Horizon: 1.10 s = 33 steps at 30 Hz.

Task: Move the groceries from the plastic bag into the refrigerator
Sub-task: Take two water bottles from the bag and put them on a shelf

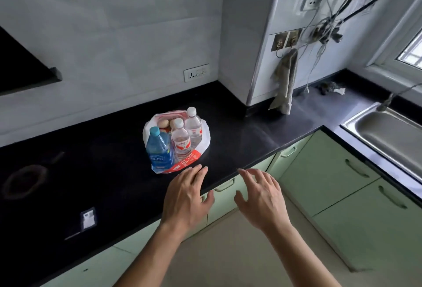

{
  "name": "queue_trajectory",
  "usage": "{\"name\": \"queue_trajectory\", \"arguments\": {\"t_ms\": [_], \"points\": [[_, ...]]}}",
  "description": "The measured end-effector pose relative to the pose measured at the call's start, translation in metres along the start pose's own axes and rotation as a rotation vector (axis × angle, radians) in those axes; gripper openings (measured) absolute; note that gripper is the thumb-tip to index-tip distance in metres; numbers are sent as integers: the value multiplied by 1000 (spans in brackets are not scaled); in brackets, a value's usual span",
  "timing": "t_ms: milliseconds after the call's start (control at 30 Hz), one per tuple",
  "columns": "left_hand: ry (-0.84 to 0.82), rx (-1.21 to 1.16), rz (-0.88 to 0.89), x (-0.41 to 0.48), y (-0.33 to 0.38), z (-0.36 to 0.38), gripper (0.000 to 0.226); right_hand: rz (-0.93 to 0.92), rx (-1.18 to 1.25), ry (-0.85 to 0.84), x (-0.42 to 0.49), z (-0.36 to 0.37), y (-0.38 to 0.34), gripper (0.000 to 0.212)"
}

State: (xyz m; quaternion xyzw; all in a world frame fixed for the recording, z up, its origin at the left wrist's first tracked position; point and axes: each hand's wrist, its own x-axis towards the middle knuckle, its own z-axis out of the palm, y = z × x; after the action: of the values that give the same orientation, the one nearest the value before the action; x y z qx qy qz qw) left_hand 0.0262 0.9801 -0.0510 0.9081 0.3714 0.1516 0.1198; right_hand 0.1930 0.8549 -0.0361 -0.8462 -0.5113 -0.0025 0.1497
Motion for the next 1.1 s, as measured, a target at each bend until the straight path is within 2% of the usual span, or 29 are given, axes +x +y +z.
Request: {"name": "queue_trajectory", "arguments": {"t_ms": [200, 400, 667, 867, 1000, 1100], "points": [[41, -35, -104, 36, -21, 20, 61, -107, 74, 16, 71, 29, 7, 53], [51, -19, -219, 75, -30, 40, 63, -222, 140, -57, 145, 48, 15, 52], [136, -12, -478, 116, -14, 60, 63, -443, 217, -268, 269, 62, 39, 55], [350, -144, -754, 127, 3, 79, 58, -477, 537, -518, 325, 91, 25, 70], [501, -245, -933, 141, 6, 87, 69, -523, 658, -575, 334, 112, 12, 76], [587, -417, -1018, 153, 1, 97, 73, -546, 712, -609, 337, 123, 6, 77]]}}
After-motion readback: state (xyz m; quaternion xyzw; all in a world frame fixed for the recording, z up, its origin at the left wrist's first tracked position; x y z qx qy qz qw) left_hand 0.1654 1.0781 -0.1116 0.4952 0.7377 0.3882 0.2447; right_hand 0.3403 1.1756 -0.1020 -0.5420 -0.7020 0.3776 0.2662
